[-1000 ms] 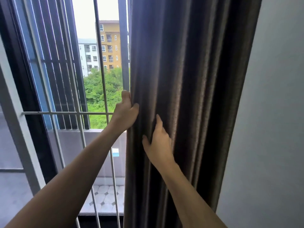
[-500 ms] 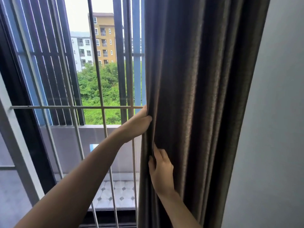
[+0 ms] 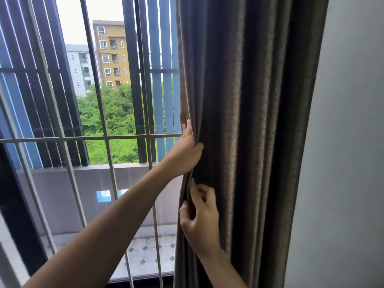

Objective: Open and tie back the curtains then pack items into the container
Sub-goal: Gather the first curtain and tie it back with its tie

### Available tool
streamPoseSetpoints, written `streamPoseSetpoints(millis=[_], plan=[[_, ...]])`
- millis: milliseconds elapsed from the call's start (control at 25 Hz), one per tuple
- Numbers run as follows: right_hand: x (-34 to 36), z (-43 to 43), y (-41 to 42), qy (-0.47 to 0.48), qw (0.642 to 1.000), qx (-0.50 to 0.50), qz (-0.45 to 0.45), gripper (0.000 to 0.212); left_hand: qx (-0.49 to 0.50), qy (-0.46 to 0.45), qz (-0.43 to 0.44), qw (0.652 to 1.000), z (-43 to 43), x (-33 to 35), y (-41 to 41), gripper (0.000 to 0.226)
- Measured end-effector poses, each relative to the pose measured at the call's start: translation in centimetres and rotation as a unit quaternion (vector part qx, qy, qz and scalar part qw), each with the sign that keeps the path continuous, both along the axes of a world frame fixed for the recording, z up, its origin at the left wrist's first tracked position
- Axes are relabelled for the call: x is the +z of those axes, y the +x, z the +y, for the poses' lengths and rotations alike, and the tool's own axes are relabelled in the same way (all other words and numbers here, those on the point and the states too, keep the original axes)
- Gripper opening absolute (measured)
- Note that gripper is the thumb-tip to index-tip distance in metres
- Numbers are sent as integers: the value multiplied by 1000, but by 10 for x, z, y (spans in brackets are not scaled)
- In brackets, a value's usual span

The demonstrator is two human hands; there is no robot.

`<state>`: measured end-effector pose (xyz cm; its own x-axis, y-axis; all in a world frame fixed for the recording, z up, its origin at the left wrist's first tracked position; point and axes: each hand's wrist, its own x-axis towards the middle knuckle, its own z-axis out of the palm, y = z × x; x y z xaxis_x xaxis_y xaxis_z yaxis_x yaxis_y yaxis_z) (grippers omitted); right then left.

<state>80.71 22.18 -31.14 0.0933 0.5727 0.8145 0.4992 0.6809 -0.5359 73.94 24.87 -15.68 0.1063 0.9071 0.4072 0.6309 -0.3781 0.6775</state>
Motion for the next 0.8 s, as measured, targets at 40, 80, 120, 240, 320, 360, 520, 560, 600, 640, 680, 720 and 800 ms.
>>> streamPoseSetpoints(millis=[40,80,120,240,320,360,520,560,600,640,680,720,800], plan=[[8,-5,3,47,998,-13,40,48,-1,8,23,1000,2,0,-3,67],[18,-9,8,99,991,-40,77,49,-5,16,39,999,2,1,-6,67],[28,-10,13,134,983,-67,106,51,-10,21,41,999,1,2,-8,66],[58,-3,31,25,990,-41,136,69,-15,24,15,999,-4,2,-10,64],[65,3,34,-110,989,13,103,74,-11,26,9,1000,-4,-1,-10,62],[62,5,34,-132,990,2,51,71,-11,27,5,1000,-4,-2,-10,62],[31,8,23,-167,980,-38,-100,56,-49,24,-27,998,2,-4,-11,61],[20,10,20,-182,978,-22,-104,53,-60,17,-37,997,4,-5,-12,60],[10,11,18,-189,977,-4,-100,51,-69,10,-44,997,6,-5,-11,60],[2,13,16,-189,977,12,-95,49,-75,4,-50,996,6,-5,-12,60],[-3,16,16,-183,978,21,-96,47,-77,-4,-56,995,6,-5,-11,59],[-6,20,16,-177,979,26,-97,47,-78,-10,-65,995,6,-5,-11,56],[-8,27,16,-177,978,23,-105,47,-86,-23,-91,992,4,-6,-7,50]])
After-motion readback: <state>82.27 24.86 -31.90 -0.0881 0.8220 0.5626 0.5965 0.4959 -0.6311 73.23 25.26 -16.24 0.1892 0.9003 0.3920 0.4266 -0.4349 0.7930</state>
